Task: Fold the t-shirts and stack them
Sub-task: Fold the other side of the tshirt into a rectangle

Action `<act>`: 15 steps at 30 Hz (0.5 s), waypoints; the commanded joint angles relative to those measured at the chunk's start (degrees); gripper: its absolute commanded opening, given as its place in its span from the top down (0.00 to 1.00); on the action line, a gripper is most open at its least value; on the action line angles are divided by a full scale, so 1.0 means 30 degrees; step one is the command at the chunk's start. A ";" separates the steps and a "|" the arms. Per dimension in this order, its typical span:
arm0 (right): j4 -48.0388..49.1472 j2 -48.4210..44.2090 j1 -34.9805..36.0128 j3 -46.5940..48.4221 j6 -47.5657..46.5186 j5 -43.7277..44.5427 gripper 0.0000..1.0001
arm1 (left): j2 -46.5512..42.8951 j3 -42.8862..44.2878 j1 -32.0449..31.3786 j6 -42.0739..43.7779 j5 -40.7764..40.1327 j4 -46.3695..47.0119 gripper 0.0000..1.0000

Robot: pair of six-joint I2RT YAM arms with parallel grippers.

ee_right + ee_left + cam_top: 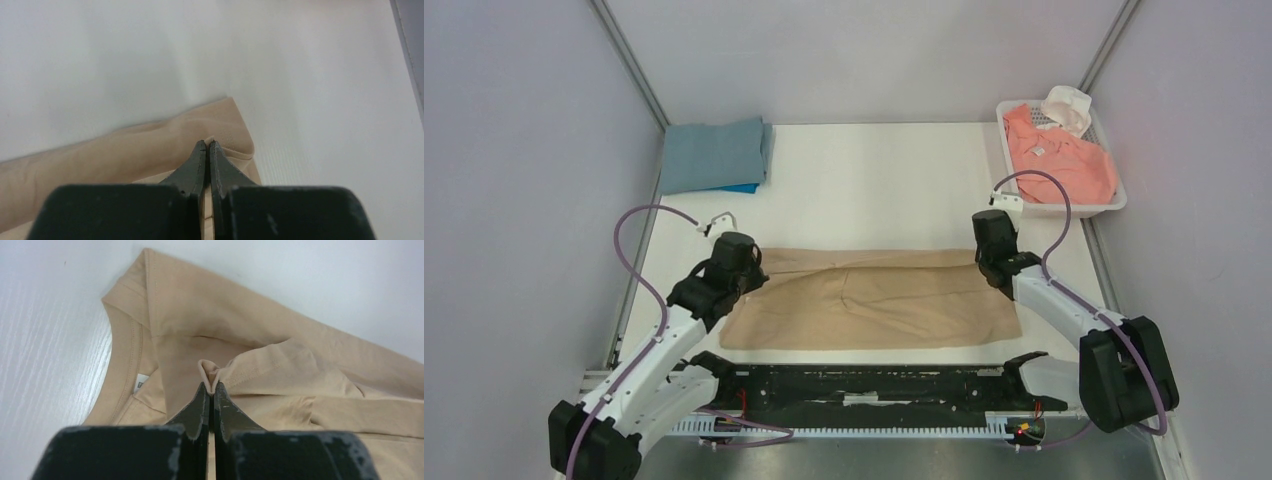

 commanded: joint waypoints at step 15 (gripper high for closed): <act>-0.5426 -0.3177 -0.0120 -0.2509 0.3956 0.1808 0.70 | -0.5255 -0.3545 -0.0551 -0.4789 0.4171 -0.3256 0.51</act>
